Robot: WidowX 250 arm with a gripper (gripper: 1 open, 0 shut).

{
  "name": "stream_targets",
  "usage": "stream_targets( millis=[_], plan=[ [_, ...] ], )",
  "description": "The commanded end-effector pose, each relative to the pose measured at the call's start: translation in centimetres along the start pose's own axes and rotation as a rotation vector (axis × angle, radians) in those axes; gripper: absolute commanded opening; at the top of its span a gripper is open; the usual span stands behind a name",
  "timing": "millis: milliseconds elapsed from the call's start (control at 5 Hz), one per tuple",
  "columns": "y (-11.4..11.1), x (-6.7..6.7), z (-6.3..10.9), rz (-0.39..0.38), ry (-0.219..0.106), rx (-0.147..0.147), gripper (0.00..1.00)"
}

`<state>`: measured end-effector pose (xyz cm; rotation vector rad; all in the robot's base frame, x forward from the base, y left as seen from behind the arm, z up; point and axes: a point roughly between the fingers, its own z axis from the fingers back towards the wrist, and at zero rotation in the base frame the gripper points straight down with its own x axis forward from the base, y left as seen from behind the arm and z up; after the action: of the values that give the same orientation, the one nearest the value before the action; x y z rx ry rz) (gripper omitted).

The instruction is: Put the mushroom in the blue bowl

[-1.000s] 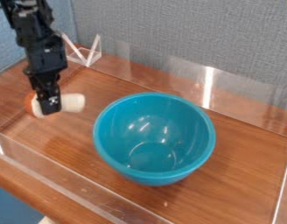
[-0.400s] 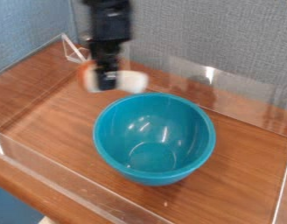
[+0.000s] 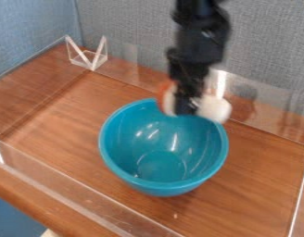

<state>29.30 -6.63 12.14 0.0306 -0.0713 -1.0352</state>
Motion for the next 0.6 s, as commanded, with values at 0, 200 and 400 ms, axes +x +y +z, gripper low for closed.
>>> stream_targets(
  millis=[0, 200, 400],
  plan=[
    [0.8, -4.0, -0.4, 0.064, 0.004, -0.005, 0.00],
    [1.5, -5.0, -1.7, 0.120, 0.014, -0.023, 0.00],
    [1.3, -4.5, -2.1, 0.104, 0.015, -0.025, 0.00]
  ],
)
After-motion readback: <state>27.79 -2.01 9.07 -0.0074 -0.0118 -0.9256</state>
